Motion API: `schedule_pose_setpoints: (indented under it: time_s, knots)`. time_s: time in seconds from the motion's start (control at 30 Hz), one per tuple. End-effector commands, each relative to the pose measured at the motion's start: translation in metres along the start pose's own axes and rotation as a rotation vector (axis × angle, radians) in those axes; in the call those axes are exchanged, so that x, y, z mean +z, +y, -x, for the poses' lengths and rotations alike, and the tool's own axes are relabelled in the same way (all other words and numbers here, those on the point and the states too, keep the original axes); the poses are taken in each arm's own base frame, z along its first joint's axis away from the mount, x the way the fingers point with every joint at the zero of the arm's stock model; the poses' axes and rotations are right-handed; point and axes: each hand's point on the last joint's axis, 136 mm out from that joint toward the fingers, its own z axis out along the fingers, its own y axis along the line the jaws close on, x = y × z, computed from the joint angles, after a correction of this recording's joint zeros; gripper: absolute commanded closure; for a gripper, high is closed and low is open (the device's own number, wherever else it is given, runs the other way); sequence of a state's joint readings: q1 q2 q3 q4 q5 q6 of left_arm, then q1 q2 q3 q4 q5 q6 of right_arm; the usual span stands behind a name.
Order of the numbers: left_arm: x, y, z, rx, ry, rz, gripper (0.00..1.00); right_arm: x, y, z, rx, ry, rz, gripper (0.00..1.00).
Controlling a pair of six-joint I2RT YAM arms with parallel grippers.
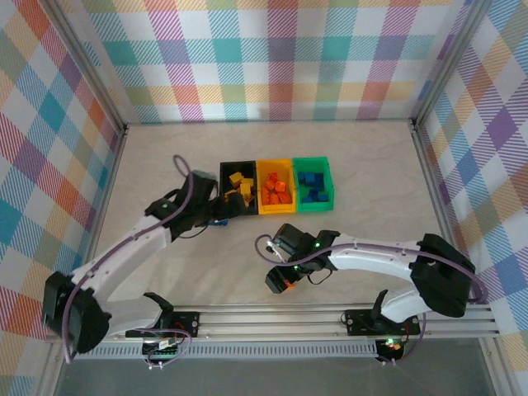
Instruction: Sort the legos into containers by color
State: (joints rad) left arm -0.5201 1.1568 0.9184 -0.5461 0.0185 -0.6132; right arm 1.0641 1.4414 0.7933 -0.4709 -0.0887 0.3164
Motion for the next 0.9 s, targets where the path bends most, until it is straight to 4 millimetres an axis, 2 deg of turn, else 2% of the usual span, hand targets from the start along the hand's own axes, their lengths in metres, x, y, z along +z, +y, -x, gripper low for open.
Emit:
schedule_pose_setpoints:
  time_s: [0.0,0.13,0.33,0.5,0.6,0.73,0.87]
  knots:
    - [-0.011,0.019,-0.013,-0.053,0.021,0.0,0.0,0.002,0.006,0.007,-0.095,0.001,-0.022,0.14]
    - [-0.011,0.031,-0.018,-0.094,0.027,-0.003,0.0,0.011,0.007,-0.005,-0.14,0.06,-0.075,0.14]
    - [-0.004,0.033,-0.017,-0.121,0.039,-0.017,0.0,0.016,0.01,-0.019,-0.168,0.128,-0.118,0.2]
    - [-0.003,0.033,-0.015,-0.123,0.044,-0.021,0.0,0.019,0.003,-0.029,-0.187,0.175,-0.195,0.27]
    - [-0.004,0.034,-0.014,-0.126,0.043,-0.022,0.0,0.023,-0.001,-0.029,-0.17,0.179,-0.215,0.35]
    - [-0.004,0.036,-0.014,-0.13,0.044,-0.02,0.0,0.029,-0.004,-0.025,-0.152,0.163,-0.238,0.53]
    - [-0.005,0.037,-0.014,-0.132,0.041,-0.016,0.0,0.025,-0.007,-0.013,-0.136,0.1,-0.258,0.66]
